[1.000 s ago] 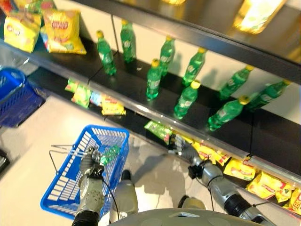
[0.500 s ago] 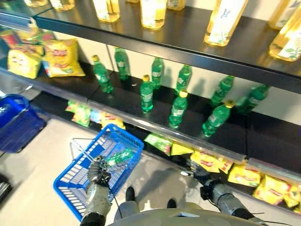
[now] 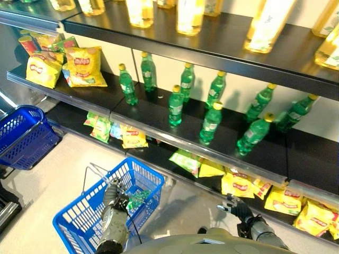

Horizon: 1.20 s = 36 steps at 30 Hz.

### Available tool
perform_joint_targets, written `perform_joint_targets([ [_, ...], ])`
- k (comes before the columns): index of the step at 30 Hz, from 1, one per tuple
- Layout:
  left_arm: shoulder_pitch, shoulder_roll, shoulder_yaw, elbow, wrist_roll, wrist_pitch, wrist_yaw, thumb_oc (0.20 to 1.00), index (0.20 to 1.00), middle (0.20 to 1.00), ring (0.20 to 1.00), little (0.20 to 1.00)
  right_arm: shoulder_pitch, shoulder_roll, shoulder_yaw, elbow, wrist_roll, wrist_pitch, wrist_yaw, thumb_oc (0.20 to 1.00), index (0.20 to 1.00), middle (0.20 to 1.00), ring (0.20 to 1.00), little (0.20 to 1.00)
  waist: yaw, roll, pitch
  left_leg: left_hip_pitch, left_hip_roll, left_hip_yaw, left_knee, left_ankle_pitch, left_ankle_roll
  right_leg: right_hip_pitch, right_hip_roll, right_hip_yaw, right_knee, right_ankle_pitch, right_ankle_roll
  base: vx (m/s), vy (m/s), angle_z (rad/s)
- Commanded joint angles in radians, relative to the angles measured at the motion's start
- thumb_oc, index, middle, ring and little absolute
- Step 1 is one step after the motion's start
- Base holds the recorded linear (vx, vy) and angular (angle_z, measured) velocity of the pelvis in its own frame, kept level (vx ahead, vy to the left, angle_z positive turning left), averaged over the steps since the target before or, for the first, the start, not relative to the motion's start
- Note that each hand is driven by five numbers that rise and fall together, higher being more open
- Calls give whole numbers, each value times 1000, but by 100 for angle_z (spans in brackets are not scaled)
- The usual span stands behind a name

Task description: Pick up the snacks into the basket

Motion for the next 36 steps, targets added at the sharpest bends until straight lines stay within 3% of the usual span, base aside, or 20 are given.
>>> perform_joint_targets([
  [1,-115,80,18,-140,49,-108,-63,200,200,200,200,200,-46,12,-63,48,24,-37,-19,1000,1000,1000,1000,1000,-6,5,-23,-49,-2,-25,-40,24,34,67,-113,41,-52,70,91,96,463,0],
  [3,-120,79,5,-133,59,-107,-68,200,200,200,200,200,-44,19,-99,68,29,-37,-35,1000,1000,1000,1000,1000,-8,-2,-25,-43,-28,-8,-47,-2,48,71,-150,39,-59,94,113,80,333,24],
  [5,-120,85,-4,-157,82,-112,-69,200,200,200,200,200,-65,17,-162,133,53,-28,-48,1000,1000,1000,1000,1000,-2,-25,-16,-32,-137,47,-31,-60,122,18,-260,84,-35,327,153,85,598,0],
  [6,-110,93,2,-179,90,-110,-70,200,200,200,200,200,-67,16,-180,148,62,-26,-46,1000,1000,1000,1000,1000,-1,-19,-15,-23,-164,67,-43,-63,136,-2,-287,79,-26,381,148,47,475,-41],
  [7,-109,93,1,-179,91,-110,-70,200,200,200,200,200,-68,16,-180,148,62,-27,-45,1000,1000,1000,1000,1000,2,-20,-15,-22,-165,70,-43,-63,137,-5,-288,83,-26,382,148,85,767,-79],
  [8,-74,95,5,-226,119,-104,-88,200,200,200,200,200,-46,21,-181,157,41,-18,-31,1000,1000,1000,1000,1000,6,-3,-16,1,-223,86,-58,-95,173,-54,-315,-5,60,361,125,68,587,-81],
  [9,-73,95,5,-227,119,-104,-88,200,200,200,200,200,-46,21,-181,157,41,-18,-31,1000,1000,1000,1000,1000,6,-4,-20,-3,-225,86,-58,-93,174,-59,-317,-4,62,361,125,77,765,-61],
  [12,-65,100,6,-242,133,-96,-91,200,200,200,200,200,-58,26,-181,159,58,-23,-35,1000,1000,1000,1000,1000,7,7,-3,4,-256,106,-58,-98,209,-82,-248,-54,205,284,101,-3,360,-25],
  [13,-55,104,12,-259,146,-92,-98,200,200,200,200,200,-59,41,-163,154,66,-31,-21,1000,1000,1000,1000,1000,3,5,3,1,-275,112,-58,-90,228,-88,-108,-75,257,184,77,16,312,-49],
  [14,-49,102,19,-256,144,-93,-104,200,200,200,200,200,-59,47,-152,160,60,-36,-15,1000,1000,1000,1000,1000,4,0,5,7,-293,122,-58,-89,237,-91,-23,-101,277,136,64,17,310,-61],
  [17,-29,89,36,-263,134,-92,-104,200,200,200,200,200,-55,62,-143,168,63,-43,-16,1000,1000,1000,1000,1000,5,-13,-6,7,-320,133,-58,-85,241,-88,52,-101,215,103,54,27,153,-42],
  [18,1,74,49,-261,113,-91,-114,200,200,200,200,200,-46,72,-131,177,60,-46,-26,1000,1000,1000,1000,1000,10,-20,-16,17,-331,148,-58,-96,232,-35,78,-79,78,56,3,31,103,-7],
  [22,19,42,66,-247,59,-95,-105,200,200,200,200,200,-70,83,-129,212,63,-47,-67,1000,1000,1000,1000,1000,33,-21,-23,-11,-326,168,-2,-86,219,29,88,-7,-82,75,-19,-19,73,-47],
  [26,27,33,63,-259,41,-87,-110,200,200,200,200,200,-88,61,-144,254,34,-42,-96,1000,1000,1000,1000,1000,58,-45,3,-107,-288,56,113,-112,172,46,36,19,-169,118,2,-51,185,-20],
  [28,36,34,74,-258,29,-96,-101,200,200,200,200,200,-87,52,-159,263,18,-36,-109,1000,1000,1000,1000,1000,55,-48,-12,-110,-180,-12,93,-87,141,43,-16,60,-192,133,34,81,320,-42],
  [29,37,34,74,-258,29,-96,-101,200,200,200,200,200,-86,52,-159,262,18,-36,-109,1000,1000,1000,1000,1000,55,-47,-10,-106,-179,-13,92,-88,140,47,-14,59,-192,131,33,84,264,-30],
  [31,41,39,75,-252,16,-102,-99,200,200,200,200,200,-64,39,-185,257,21,-36,-116,1000,1000,1000,1000,1000,34,-23,-23,-85,-71,0,13,-19,98,62,-57,76,-197,121,67,166,511,-43],
  [32,38,38,66,-259,14,-106,-96,200,200,200,200,200,-52,35,-203,260,26,-36,-118,1000,1000,1000,1000,1000,24,-10,-26,-88,-58,18,-7,-3,89,68,-81,69,-191,119,81,187,611,-31],
  [34,39,42,40,-265,15,-94,-107,200,200,200,200,200,-30,36,-231,268,35,-34,-117,1000,1000,1000,1000,1000,13,5,-24,-65,-65,72,-41,-8,83,76,-122,57,-169,124,101,140,515,-2],
  [36,27,40,25,-253,44,-93,-101,200,200,200,200,200,-27,22,-266,288,28,-25,-124,1000,1000,1000,1000,1000,10,8,-25,-49,-152,55,-58,-47,122,48,-187,63,-116,205,113,111,533,-5],
])
